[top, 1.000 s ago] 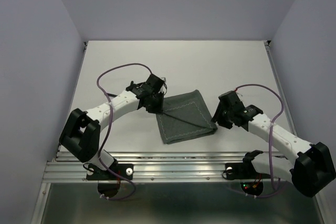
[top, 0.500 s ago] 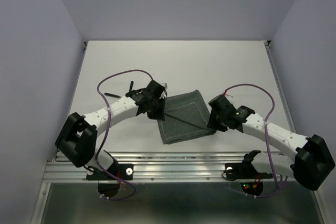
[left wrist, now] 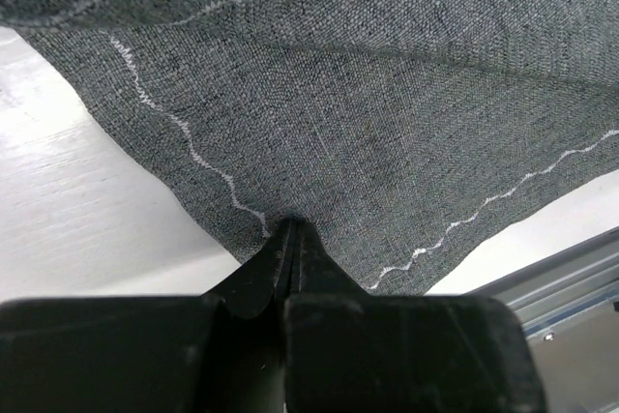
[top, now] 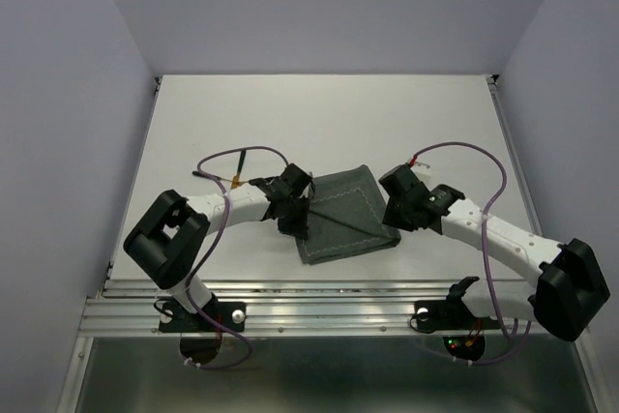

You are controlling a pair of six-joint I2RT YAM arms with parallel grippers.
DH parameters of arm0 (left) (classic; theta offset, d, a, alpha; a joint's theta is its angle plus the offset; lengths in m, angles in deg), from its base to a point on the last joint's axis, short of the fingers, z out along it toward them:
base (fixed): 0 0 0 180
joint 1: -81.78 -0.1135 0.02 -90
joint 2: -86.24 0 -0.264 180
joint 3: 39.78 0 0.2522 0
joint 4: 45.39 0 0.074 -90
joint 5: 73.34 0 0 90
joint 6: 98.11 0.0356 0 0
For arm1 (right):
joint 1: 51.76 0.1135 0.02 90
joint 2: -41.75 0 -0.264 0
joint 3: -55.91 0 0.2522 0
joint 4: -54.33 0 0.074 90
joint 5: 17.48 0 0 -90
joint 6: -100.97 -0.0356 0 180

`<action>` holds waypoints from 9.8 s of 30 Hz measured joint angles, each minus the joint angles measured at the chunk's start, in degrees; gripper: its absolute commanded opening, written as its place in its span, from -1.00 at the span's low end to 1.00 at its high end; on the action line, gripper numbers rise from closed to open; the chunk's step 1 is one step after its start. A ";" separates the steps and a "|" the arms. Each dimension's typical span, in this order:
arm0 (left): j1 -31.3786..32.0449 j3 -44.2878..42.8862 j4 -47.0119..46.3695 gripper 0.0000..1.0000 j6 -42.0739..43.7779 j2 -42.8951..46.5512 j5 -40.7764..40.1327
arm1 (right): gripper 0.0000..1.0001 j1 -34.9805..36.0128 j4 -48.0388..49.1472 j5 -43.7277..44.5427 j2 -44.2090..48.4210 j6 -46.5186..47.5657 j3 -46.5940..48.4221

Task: Fold the napkin into a case and place the utensils inside
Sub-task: Smooth out the top corner of the smaller-rectangle-folded napkin at the center of the board.

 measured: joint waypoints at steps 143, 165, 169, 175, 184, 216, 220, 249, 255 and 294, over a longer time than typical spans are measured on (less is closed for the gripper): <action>-15.41 -27.69 3.32 0.22 8.72 -16.79 -1.86 | -0.33 -16.59 14.62 -17.38 -38.16 27.96 25.92; -15.41 -26.75 5.75 0.22 8.70 -8.07 -3.32 | -0.71 -16.59 14.93 -17.35 -41.70 28.44 29.03; -15.41 -25.09 5.95 0.21 8.66 -6.25 -3.34 | -0.99 -16.59 15.08 -17.31 -41.97 28.20 29.24; -15.41 -23.65 5.95 0.21 8.33 -5.73 -3.32 | -0.99 -16.59 15.04 -16.52 -41.81 27.58 29.24; -15.41 -23.54 5.92 0.21 8.24 -5.70 -3.30 | -0.99 -16.59 15.04 -14.38 -40.04 26.53 30.95; -15.41 -21.68 5.70 0.21 7.85 -5.20 -2.95 | -0.43 -16.59 15.37 -17.11 -43.85 27.85 31.78; -15.41 -21.68 5.68 0.21 7.87 -5.20 -2.91 | -0.72 -16.59 15.54 -17.16 -43.87 27.87 31.78; -15.41 -21.68 4.85 0.19 7.87 -5.25 -0.55 | -0.99 -16.59 17.22 -13.40 -40.74 24.37 31.89; -15.41 -21.88 3.37 0.18 7.87 -7.30 1.62 | -0.99 -16.59 17.94 -12.17 -40.76 23.12 31.89; -15.43 -29.62 1.25 0.08 8.04 -20.52 2.89 | -0.92 -11.89 17.16 -14.19 -11.26 14.82 5.16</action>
